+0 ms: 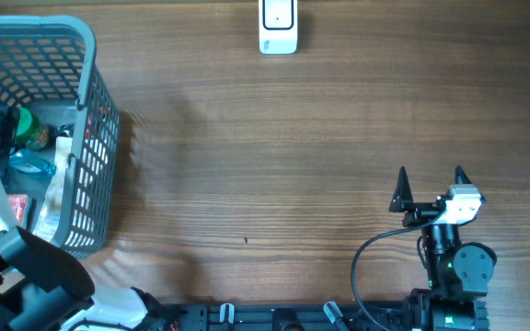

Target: Scan the item barcode

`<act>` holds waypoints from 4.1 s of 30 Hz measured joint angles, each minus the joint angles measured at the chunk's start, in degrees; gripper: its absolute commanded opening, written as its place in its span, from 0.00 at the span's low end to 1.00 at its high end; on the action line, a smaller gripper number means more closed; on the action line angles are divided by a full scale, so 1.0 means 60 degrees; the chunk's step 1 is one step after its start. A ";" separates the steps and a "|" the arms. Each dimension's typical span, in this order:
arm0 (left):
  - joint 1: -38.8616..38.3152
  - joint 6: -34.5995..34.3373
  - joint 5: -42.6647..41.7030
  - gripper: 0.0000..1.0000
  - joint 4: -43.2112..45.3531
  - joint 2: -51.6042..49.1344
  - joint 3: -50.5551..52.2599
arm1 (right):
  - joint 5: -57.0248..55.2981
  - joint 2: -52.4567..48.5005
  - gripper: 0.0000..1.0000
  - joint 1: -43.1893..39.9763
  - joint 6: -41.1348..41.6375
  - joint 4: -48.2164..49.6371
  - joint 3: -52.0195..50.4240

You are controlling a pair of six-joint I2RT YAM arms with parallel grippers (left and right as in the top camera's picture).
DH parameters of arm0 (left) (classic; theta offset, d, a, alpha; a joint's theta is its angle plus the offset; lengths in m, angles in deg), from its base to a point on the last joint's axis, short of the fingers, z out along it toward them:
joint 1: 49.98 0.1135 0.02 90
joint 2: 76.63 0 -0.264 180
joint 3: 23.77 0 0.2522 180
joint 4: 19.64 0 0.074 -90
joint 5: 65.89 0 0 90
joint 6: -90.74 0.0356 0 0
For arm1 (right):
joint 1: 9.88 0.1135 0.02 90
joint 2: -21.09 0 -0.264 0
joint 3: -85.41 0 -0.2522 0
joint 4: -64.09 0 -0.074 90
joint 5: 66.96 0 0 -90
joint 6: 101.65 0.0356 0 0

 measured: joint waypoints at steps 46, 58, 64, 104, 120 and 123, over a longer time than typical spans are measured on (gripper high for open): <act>0.0000 -0.0138 0.0087 0.21 -0.0550 0.0834 -0.0007 | 0.0000 0.0000 1.00 0.0000 0.0000 0.0000 0.0000; 0.0000 -0.0142 -0.1665 0.17 -0.0594 0.3767 -0.0007 | 0.0000 0.0000 1.00 0.0000 0.0000 0.0000 0.0000; 0.0000 -0.0372 -0.3421 0.17 -0.0546 0.5009 -0.0007 | 0.0000 0.0000 1.00 0.0000 0.0000 0.0000 0.0000; -1.0983 -0.4368 0.0860 0.22 0.0430 0.0270 -0.0007 | 0.0000 0.0000 1.00 0.0007 0.0000 0.0000 0.0000; -1.0994 -0.8761 0.2430 0.33 -0.0368 -0.0809 -0.0007 | 0.0000 0.0000 1.00 0.0007 0.0000 0.0000 0.0000; -1.0852 -0.8910 0.2608 0.34 -0.0718 -0.0878 -0.0007 | 0.0000 0.0000 1.00 0.0007 0.0000 0.0000 0.0000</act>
